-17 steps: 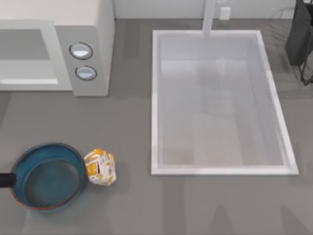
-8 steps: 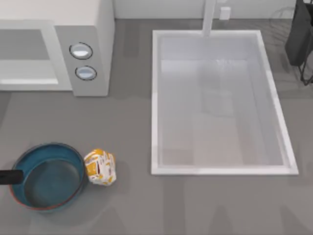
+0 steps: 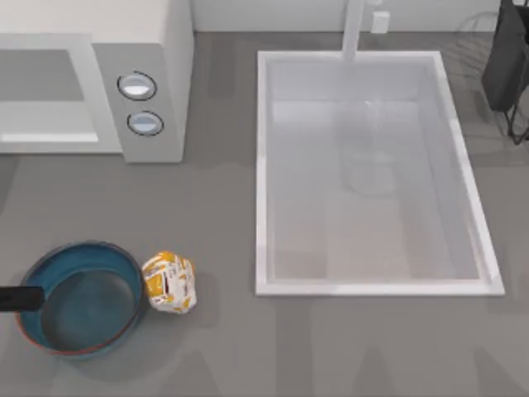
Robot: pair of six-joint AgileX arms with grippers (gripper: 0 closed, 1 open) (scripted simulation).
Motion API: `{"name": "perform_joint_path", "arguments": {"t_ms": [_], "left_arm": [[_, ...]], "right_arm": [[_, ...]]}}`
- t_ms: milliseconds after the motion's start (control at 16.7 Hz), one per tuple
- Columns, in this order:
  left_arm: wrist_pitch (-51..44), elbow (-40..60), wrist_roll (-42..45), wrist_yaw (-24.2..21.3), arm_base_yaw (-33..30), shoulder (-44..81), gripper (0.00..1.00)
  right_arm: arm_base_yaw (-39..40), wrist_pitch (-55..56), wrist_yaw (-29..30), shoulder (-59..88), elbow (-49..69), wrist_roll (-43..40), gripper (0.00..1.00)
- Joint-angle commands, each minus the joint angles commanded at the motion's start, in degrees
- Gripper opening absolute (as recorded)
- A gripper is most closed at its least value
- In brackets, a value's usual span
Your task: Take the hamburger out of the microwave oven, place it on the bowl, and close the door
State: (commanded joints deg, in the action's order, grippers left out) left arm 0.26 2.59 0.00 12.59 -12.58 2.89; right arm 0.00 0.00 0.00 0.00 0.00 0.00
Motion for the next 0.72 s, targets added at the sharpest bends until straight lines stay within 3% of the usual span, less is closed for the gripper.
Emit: {"name": "perform_joint_path", "arguments": {"t_ms": [240, 720], "left_arm": [[-2.6, 1.6, 0.0, 8.0, -8.0, -1.0, 0.00], [-2.8, 2.3, -0.1, 11.6, -11.6, -0.2, 0.00]], "right_arm": [[0.0, 0.0, 0.0, 0.0, 0.0, 0.0, 1.00], [0.0, 0.0, 0.0, 0.0, 0.0, 0.0, 1.00]]}}
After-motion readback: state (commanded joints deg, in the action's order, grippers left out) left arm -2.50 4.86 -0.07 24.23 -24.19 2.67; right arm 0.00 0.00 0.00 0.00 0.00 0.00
